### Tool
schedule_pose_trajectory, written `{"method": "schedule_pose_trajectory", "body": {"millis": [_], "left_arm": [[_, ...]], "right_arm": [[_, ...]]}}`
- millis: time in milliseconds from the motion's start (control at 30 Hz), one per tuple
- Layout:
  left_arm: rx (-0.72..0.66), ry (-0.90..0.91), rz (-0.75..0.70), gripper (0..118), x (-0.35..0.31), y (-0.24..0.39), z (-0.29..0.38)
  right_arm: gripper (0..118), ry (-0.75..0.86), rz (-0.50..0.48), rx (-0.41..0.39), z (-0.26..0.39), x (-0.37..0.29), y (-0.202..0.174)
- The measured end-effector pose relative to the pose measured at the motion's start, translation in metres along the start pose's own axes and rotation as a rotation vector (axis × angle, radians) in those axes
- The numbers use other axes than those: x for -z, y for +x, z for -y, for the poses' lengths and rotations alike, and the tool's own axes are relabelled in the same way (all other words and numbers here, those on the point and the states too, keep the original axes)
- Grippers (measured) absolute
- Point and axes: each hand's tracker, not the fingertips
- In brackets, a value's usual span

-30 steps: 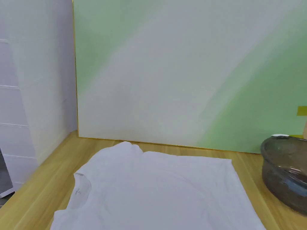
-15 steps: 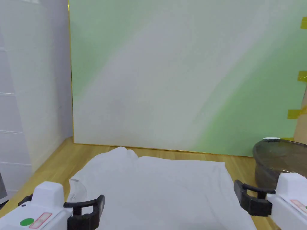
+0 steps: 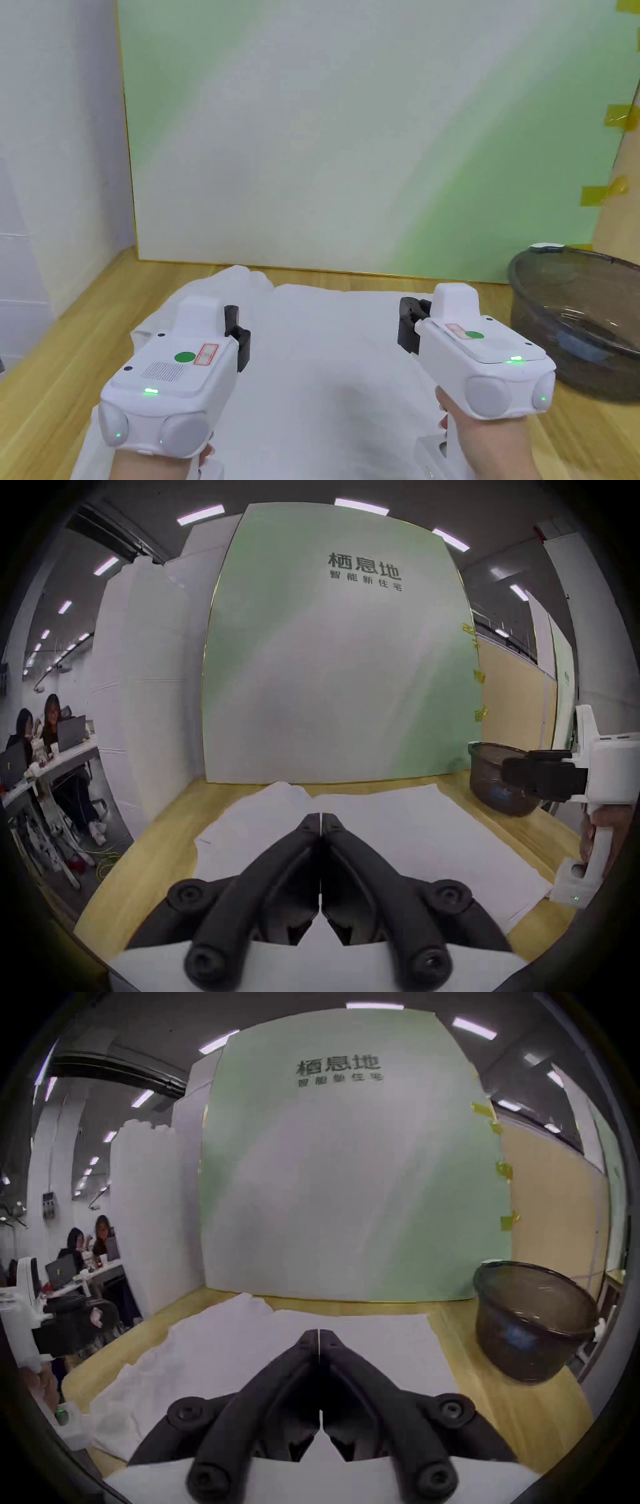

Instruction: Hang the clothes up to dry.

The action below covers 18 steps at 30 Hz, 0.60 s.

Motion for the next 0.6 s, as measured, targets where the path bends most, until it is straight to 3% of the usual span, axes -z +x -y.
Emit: {"method": "schedule_pose_trajectory", "body": {"millis": [100,233,333,367,400,433,467,500,533,600], "left_arm": [[0.046,0.018,-0.023,2,-0.015,-0.003,0.004],[-0.017,0.01,-0.033,2,-0.038,-0.012,0.005],[-0.033,0.004,-0.068,2,-0.05,-0.02,0.01],[-0.041,-0.001,-0.075,2,-0.054,-0.023,0.011],[-0.05,-0.005,-0.079,2,-0.055,-0.023,0.012],[-0.054,-0.003,-0.082,2,-0.058,-0.025,0.014],[-0.055,-0.006,-0.089,2,-0.061,-0.027,0.016],[-0.056,-0.012,-0.098,2,-0.064,-0.028,0.018],[-0.057,-0.011,-0.103,2,-0.063,-0.027,0.018],[-0.058,-0.005,-0.119,2,-0.067,-0.029,0.02]], "right_arm": [[0,-0.073,-0.176,-0.098,-0.001,0.003,-0.017],[0,-0.251,-0.405,-0.247,0.006,0.011,-0.05],[1,-0.372,-0.498,-0.329,0.018,0.019,-0.069],[14,-0.427,-0.54,-0.346,0.023,0.023,-0.073],[64,-0.508,-0.607,-0.361,0.03,0.029,-0.075],[103,-0.605,-0.64,-0.377,0.037,0.036,-0.079],[118,-0.732,-0.661,-0.394,0.046,0.042,-0.083],[114,-0.816,-0.647,-0.459,0.055,0.046,-0.087],[112,-0.808,-0.684,-0.5,0.06,0.044,-0.091],[112,-0.806,-0.652,-0.631,0.07,0.048,-0.098]]}}
